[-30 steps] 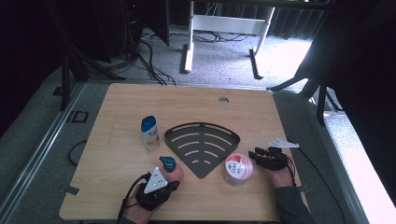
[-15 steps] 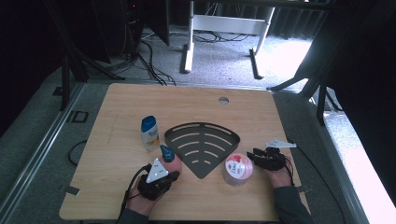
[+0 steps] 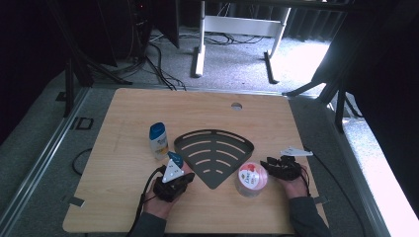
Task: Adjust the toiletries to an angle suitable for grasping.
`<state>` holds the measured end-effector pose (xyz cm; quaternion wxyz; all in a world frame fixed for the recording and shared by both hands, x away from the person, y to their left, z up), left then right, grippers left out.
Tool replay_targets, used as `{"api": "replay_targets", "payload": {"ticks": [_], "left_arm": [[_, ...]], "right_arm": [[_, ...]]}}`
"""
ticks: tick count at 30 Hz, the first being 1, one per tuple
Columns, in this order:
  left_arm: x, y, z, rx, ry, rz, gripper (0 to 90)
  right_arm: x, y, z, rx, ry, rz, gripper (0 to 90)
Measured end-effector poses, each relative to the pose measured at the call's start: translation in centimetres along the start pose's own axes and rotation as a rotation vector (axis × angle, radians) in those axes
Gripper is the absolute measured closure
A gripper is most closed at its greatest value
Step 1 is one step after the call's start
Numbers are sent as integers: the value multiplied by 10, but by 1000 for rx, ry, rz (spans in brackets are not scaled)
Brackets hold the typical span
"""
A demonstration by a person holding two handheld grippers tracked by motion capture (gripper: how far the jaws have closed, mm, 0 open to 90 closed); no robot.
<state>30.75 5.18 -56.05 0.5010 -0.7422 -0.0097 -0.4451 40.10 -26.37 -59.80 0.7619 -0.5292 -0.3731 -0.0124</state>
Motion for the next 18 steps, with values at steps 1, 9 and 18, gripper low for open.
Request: {"api": "replay_targets", "payload": {"ticks": [1,9,18], "left_arm": [[0,0,3,5,-1,0,900],[5,0,27,36,-13,15,899],[10,3,42,23,45,20,898]], "right_arm": [[0,0,0,1,-1,3,573],[-3,-3,3,6,-2,6,568],[-10,-10,2,-10,10,5,567]]}}
Point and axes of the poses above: each handheld gripper's, and its own axes: y roughly forward along the jaws, x roughly out of its top, z roughly to its left, the point moved 8 cm from there along y, roughly forward along the jaws, and after that the axes turned 14 degrees about z, right-handed, at the moved point
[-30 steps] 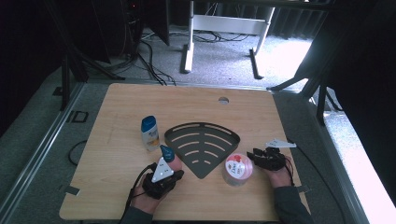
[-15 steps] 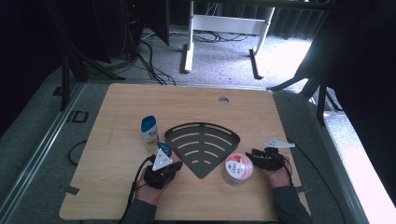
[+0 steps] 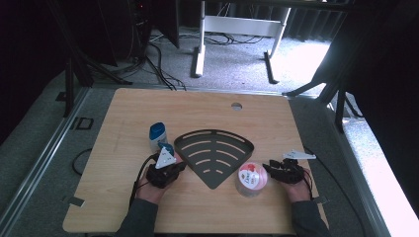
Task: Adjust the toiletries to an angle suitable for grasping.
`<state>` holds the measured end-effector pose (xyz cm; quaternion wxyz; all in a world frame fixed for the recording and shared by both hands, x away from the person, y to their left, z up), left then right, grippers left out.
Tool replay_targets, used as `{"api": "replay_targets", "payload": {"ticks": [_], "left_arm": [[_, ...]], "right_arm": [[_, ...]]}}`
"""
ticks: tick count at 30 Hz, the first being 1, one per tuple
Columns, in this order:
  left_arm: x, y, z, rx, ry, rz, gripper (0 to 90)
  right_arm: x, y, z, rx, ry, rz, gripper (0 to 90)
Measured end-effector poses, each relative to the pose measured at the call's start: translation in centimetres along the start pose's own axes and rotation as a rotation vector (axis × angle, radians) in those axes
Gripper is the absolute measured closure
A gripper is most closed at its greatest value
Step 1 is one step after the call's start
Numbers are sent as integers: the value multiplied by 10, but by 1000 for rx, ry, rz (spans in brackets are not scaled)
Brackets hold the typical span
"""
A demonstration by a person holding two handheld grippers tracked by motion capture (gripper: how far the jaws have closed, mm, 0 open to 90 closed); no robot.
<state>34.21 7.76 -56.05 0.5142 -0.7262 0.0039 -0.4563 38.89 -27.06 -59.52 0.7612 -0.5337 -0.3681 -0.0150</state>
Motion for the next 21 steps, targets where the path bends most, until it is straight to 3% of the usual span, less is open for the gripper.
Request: {"api": "replay_targets", "payload": {"ticks": [8,11,16,21], "left_arm": [[3,2,1,6,5,5,893],[1,0,-5,-1,12,0,823],[-4,1,-17,-37,36,4,772],[-5,7,-26,-77,23,8,741]], "right_arm": [[-4,-3,3,3,4,5,567],[-7,-6,5,6,2,5,582],[-9,-9,10,1,-14,8,687],[-12,-12,18,-27,-51,13,777]]}}
Point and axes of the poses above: each handheld gripper's, and its own axes: y roughly forward along the jaws, x roughly out of its top, z roughly to its left, the point moved 8 cm from there along y, roughly forward along the jaws, and after that the axes turned 14 degrees about z, right-handed, at the moved point
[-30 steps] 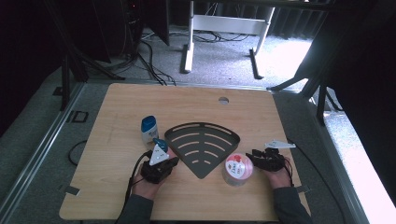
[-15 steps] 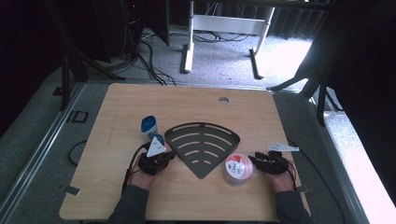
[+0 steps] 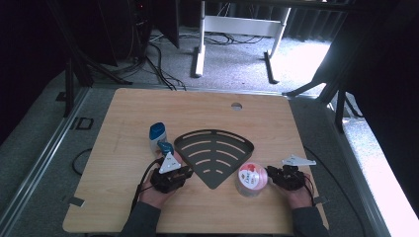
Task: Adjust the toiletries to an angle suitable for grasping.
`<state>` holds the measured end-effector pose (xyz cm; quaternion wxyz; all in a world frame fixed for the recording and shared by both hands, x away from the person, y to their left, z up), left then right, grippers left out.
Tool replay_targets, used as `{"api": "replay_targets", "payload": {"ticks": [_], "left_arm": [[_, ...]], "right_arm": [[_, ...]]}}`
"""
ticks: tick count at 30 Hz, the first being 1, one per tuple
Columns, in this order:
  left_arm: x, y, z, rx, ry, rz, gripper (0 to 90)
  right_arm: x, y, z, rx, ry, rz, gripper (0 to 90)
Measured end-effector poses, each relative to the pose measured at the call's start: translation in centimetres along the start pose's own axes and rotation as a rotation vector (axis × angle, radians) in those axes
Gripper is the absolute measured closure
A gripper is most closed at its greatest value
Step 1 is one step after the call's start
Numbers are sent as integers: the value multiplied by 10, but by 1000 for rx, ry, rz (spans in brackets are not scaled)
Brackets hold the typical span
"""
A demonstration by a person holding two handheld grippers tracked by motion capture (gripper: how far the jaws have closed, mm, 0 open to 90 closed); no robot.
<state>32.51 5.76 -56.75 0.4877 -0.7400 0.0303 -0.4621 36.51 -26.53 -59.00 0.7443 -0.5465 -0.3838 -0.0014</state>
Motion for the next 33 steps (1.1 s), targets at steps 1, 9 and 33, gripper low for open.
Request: {"api": "replay_targets", "payload": {"ticks": [1,9,33], "left_arm": [[-1,2,-1,-6,0,8,733],[-2,12,-12,-30,9,30,687],[17,48,-61,-165,169,89,531]], "right_arm": [[-1,-1,2,-3,-6,3,777],[-9,-1,12,3,-26,22,801],[-16,6,47,75,-117,37,789]]}}
Point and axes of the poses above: each handheld gripper's, and its own axes: y roughly forward along the jaws, x roughly out of its top, z roughly to its left, the point moved 8 cm from there along y, roughly forward along the jaws, and after that the axes turned 14 degrees about z, right-handed, at the moved point
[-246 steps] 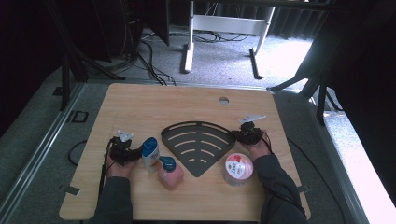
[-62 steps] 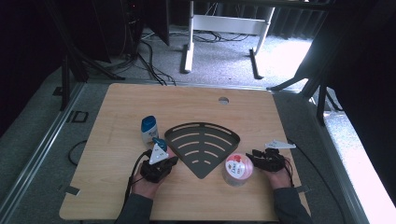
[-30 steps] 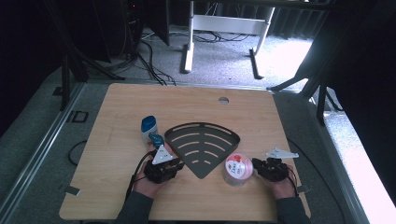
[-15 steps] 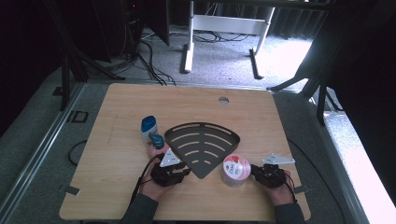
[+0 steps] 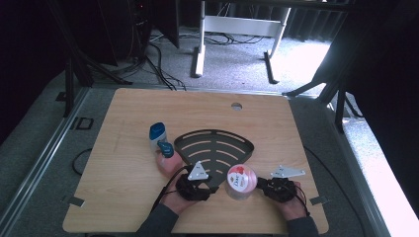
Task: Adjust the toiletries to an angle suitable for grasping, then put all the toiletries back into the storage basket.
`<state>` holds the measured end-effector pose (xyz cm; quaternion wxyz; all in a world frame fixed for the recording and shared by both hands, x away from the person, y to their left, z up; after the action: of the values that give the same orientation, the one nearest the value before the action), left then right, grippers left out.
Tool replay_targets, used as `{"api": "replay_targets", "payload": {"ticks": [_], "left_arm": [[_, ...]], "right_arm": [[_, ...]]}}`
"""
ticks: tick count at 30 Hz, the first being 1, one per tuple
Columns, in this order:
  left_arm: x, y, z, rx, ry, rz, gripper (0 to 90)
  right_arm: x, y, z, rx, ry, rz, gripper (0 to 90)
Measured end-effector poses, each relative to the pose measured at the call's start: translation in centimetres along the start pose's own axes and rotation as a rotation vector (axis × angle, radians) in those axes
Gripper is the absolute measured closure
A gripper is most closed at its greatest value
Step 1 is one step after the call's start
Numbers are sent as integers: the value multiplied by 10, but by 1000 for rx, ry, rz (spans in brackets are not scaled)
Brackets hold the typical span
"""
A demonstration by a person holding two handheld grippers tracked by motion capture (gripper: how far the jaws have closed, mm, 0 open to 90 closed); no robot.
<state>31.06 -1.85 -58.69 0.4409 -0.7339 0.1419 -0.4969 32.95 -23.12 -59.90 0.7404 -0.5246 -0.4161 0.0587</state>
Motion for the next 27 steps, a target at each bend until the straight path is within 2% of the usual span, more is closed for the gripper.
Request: {"api": "replay_targets", "payload": {"ticks": [3,7,11,16,17,18,19,20,21,26,27], "left_arm": [[6,6,-5,-24,19,-13,503],[12,12,-9,-61,25,-17,482],[13,15,-10,-69,50,0,461],[14,16,-11,-78,51,-9,422],[15,16,-12,-85,60,-7,420],[15,16,-12,-85,60,-7,418],[15,18,-13,-91,67,0,418],[15,18,-13,-91,67,0,418],[15,20,-13,-91,81,10,417],[15,22,-14,-97,92,16,404],[15,22,-13,-99,97,15,403]], "right_arm": [[0,0,2,5,-15,-1,791],[0,-2,4,21,-39,-1,791],[-1,-5,5,46,-62,-9,792],[-2,-6,5,52,-87,-2,781],[-3,-7,4,66,-105,2,735],[-3,-7,4,66,-105,2,735],[-5,-9,4,78,-124,5,659],[-5,-9,4,78,-124,5,659],[-7,-11,4,71,-155,12,562],[-9,-14,6,101,-183,10,503],[-8,-15,9,127,-201,11,483]]}}
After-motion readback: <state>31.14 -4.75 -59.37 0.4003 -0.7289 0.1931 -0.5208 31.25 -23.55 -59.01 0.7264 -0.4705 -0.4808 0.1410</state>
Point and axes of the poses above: each handheld gripper's, and its own axes: y roughly forward along the jaws, x roughly out of its top, z roughly to its left, the point moved 8 cm from there along y, roughly forward along the jaws, and after that the axes turned 14 degrees about z, right-handed, at the moved point
